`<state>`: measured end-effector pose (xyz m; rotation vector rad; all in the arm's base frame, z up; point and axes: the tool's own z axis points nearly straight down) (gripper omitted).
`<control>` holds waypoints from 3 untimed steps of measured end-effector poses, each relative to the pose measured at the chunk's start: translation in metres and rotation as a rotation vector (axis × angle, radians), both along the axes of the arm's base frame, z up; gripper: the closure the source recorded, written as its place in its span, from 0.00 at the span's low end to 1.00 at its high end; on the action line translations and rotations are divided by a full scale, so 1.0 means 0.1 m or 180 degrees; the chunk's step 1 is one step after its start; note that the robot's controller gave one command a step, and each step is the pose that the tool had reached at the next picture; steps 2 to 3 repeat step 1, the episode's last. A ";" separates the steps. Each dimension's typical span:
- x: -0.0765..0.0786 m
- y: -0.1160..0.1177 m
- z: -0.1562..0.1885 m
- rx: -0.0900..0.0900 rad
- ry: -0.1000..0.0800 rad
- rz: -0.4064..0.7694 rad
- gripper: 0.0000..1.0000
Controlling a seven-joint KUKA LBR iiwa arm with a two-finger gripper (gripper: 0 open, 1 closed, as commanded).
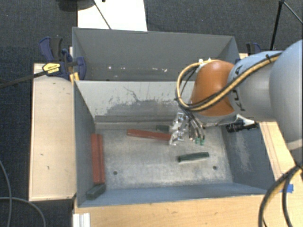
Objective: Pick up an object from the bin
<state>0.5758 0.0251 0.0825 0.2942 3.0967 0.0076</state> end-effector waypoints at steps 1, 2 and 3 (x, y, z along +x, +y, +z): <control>-0.04 0.02 1.99 -0.0003 0.0097 -0.0046 1.00; -0.04 0.02 1.99 -0.0003 0.0097 -0.0046 1.00; -0.04 0.02 1.99 -0.0003 0.0097 -0.0046 1.00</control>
Offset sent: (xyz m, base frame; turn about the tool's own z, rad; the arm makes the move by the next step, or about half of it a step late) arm 0.0000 0.0000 0.0000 0.0000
